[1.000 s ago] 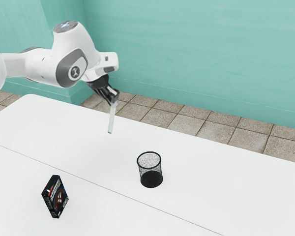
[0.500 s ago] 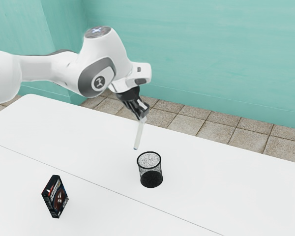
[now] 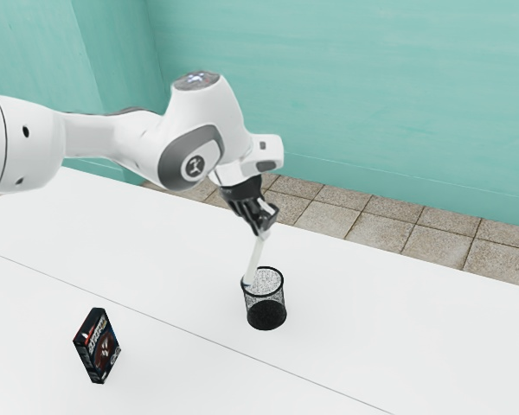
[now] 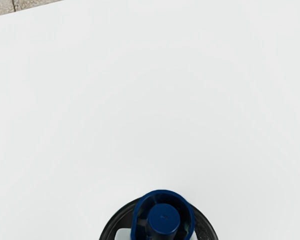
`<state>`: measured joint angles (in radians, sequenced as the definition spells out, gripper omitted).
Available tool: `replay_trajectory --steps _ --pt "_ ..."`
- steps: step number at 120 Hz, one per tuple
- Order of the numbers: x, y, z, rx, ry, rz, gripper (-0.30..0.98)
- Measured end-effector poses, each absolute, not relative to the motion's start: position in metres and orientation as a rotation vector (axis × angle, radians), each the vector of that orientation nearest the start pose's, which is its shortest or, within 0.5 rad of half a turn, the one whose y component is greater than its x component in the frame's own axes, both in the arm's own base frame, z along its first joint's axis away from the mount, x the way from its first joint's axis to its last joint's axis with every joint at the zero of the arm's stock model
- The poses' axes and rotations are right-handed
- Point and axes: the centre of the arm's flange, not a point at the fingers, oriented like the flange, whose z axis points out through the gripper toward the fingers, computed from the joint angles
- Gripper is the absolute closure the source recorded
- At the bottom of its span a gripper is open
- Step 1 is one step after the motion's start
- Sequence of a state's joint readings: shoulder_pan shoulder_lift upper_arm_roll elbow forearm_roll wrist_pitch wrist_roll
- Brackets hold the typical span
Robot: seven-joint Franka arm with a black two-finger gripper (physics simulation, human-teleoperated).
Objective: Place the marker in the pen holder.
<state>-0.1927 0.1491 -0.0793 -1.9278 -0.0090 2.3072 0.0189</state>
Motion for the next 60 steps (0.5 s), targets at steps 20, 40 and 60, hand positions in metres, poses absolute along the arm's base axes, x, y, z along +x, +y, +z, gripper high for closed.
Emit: replay_trajectory --steps 20,40,60 --pt "0.6 -0.166 0.445 -3.14 0.424 -0.42 0.71" --pt "0.608 -0.172 0.436 -3.146 0.414 -0.468 0.72" --pt "0.61 -0.175 0.432 -3.153 0.395 -0.508 0.72"
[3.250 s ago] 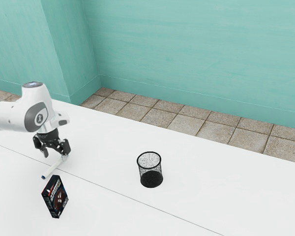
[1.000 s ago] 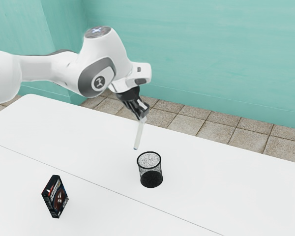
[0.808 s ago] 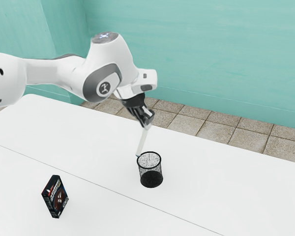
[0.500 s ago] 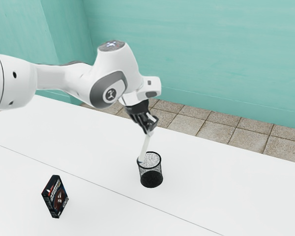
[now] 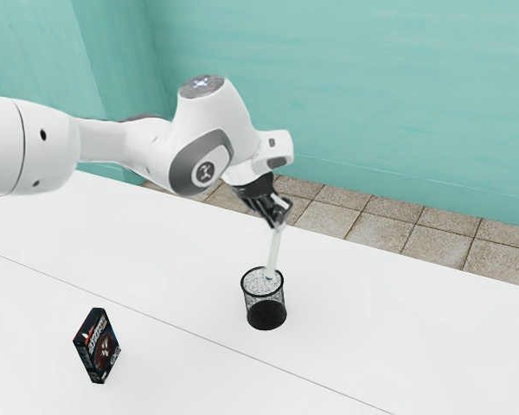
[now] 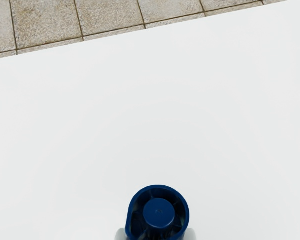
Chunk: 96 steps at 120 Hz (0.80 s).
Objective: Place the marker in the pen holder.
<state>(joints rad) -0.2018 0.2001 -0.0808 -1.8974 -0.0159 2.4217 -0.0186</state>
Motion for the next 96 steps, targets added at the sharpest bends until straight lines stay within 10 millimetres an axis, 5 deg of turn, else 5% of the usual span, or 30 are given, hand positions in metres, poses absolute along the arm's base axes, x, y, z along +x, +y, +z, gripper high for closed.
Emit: replay_trajectory --steps 30,48,52,60,65,70,85,89,96 --pt "0.594 -0.171 0.389 -3.18 0.355 -0.394 0.71" --pt "0.589 -0.171 0.384 -3.188 0.358 -0.373 0.4" --pt "0.594 -0.171 0.398 -3.186 0.359 -0.409 0.34" --pt "0.623 -0.154 0.485 -3.153 0.334 -0.539 0.25" --pt "0.636 -0.121 0.55 -3.128 0.264 -0.567 0.21" --pt "0.639 -0.076 0.594 -3.113 0.158 -0.517 0.17" --pt "0.617 0.043 0.615 -3.14 -0.137 -0.187 0.09" --pt "0.609 0.05 0.628 -3.118 -0.145 -0.158 0.08" --pt "0.602 0.033 0.642 -3.071 -0.085 -0.118 0.06"
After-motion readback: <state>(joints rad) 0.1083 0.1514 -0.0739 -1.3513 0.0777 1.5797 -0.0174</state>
